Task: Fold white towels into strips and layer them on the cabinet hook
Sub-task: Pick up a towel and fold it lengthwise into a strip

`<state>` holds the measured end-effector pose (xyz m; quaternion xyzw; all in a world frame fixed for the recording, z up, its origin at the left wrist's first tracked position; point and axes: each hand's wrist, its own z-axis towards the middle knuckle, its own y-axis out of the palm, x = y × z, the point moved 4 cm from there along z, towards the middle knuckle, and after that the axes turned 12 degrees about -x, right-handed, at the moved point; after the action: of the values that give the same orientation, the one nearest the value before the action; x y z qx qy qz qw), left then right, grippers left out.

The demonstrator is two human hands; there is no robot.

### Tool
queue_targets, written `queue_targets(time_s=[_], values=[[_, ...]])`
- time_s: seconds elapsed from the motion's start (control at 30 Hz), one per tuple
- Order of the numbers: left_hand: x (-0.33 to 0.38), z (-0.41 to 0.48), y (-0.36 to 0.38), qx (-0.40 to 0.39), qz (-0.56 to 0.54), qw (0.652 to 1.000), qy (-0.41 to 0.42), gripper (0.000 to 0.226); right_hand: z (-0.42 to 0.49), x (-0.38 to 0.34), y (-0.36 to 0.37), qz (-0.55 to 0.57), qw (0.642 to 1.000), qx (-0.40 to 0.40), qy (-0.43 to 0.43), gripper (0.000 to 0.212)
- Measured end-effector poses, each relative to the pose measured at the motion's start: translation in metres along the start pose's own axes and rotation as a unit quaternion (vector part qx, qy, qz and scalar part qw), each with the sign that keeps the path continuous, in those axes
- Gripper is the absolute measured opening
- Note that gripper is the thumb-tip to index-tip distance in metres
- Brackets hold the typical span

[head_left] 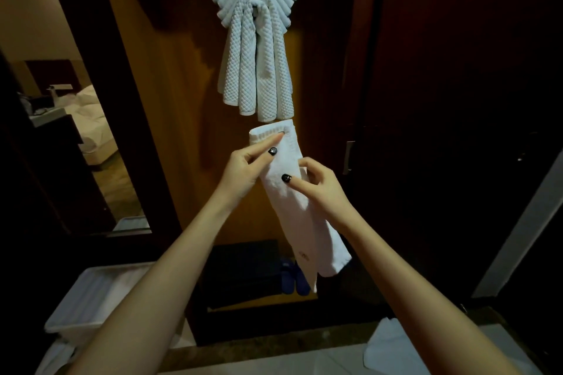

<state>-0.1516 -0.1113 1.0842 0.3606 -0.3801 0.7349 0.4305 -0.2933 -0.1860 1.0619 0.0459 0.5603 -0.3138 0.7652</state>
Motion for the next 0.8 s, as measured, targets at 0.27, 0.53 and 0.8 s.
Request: queue_targets(time_s=[0.27, 0.53, 0.8], values=[[0.006, -0.004, 0.022, -0.037, -0.014, 0.999, 0.015, 0.031, 0.008, -0.014, -0.014, 0.033, 0.996, 0.058, -0.054, 0.024], [0.017, -0.008, 0.035, 0.013, 0.083, 0.996, 0.041, 0.037, 0.004, -0.010, -0.013, 0.132, 0.991, 0.004, -0.018, 0.017], [0.014, -0.010, 0.030, -0.006, -0.008, 1.000, 0.011, 0.032, 0.004, -0.013, -0.018, 0.173, 0.985, 0.013, 0.008, 0.028]])
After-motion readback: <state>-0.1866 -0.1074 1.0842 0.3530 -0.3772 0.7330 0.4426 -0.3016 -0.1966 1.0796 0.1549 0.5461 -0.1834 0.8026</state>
